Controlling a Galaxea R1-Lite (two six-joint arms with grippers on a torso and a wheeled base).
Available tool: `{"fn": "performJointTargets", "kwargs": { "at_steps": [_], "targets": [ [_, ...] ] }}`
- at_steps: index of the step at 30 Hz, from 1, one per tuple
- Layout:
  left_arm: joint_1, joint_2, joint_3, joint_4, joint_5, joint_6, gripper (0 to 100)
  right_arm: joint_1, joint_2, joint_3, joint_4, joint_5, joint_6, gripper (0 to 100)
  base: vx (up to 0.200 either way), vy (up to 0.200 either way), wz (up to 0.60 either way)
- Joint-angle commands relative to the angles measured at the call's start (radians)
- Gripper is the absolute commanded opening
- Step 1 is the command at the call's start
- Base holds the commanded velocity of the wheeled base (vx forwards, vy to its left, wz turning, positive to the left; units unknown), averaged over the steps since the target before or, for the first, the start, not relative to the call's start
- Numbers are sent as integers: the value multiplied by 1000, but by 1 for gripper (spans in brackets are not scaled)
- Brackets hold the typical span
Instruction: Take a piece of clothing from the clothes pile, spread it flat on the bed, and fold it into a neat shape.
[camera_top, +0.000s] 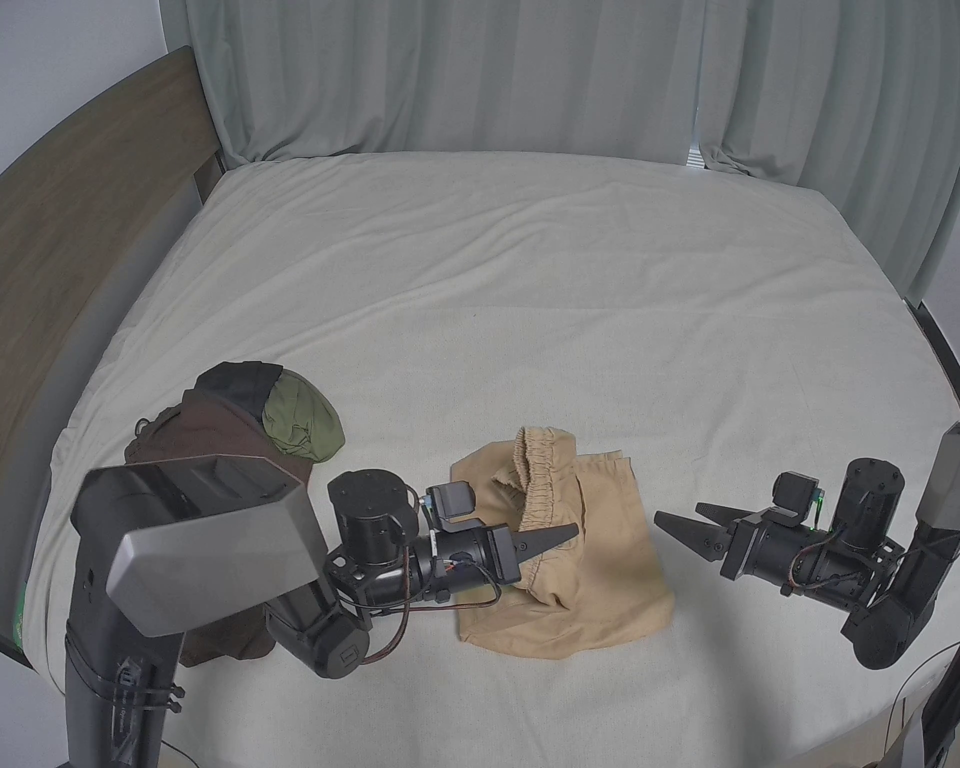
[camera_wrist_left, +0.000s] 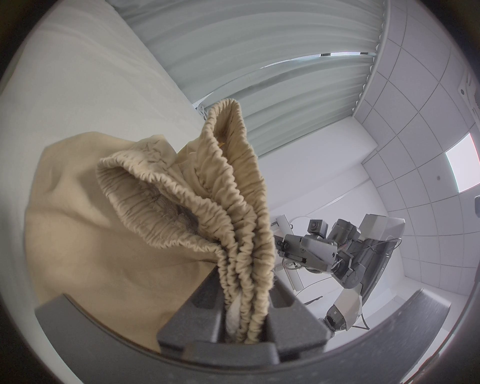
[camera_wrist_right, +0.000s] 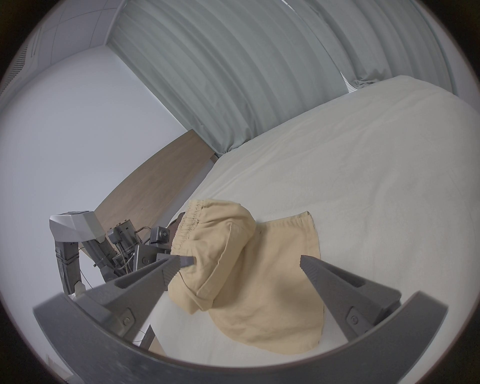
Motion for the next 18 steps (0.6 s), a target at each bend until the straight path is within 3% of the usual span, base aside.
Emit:
{"fn": "performJointTargets", "kwargs": {
  "at_steps": [1,9,10,18],
  "targets": [
    [-16,50,-29,1,0,0,0,-11,0,-12,-1,2,1,100,0,0,0],
    [-23,76,-53,4,16,0,0,-13,0,-15,-1,2,1,100,0,0,0],
    [-23,78,-55,4,20,0,100,-13,0,-15,-1,2,1,100,0,0,0],
    [-17,87,-79,0,45,0,100,-8,2,-10,-1,2,1,100,0,0,0]
  ]
}}
